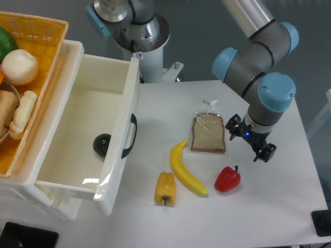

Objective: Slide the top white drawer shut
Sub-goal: 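Move the gripper from the bread toward the open drawer's front face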

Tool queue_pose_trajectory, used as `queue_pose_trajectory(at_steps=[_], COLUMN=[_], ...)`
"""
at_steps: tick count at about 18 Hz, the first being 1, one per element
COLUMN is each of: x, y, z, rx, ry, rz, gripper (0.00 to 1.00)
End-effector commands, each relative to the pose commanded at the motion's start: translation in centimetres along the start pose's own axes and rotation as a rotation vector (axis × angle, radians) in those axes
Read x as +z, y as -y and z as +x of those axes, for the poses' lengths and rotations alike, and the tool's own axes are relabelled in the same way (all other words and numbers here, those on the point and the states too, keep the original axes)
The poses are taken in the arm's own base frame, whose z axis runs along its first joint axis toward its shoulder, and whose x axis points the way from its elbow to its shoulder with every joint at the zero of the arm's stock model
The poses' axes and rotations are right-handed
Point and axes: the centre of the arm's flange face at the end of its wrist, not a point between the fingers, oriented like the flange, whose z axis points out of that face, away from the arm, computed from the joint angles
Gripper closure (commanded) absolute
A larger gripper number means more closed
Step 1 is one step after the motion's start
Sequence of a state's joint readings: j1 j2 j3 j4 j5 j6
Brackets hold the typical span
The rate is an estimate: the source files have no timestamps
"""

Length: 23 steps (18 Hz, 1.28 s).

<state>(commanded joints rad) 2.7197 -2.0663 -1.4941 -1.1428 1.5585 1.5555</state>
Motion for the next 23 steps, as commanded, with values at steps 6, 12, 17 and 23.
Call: queue_pose_trajectory(at_steps=[6, 12, 17, 23], x=[0.1, -1.2, -2.5, -3.6], y=[0.1, -1.4, -1.2, 3.4], z=[0.9, 5.2, 8.2, 10.9], rx=[-0.006, -0.066, -0.116, -0.279], ry=[-0.009, -0.026, -0.031, -0.085], rz=[0.000, 0.002, 0.043, 0.169], gripper=[0.00, 0.00, 0.00, 0.60])
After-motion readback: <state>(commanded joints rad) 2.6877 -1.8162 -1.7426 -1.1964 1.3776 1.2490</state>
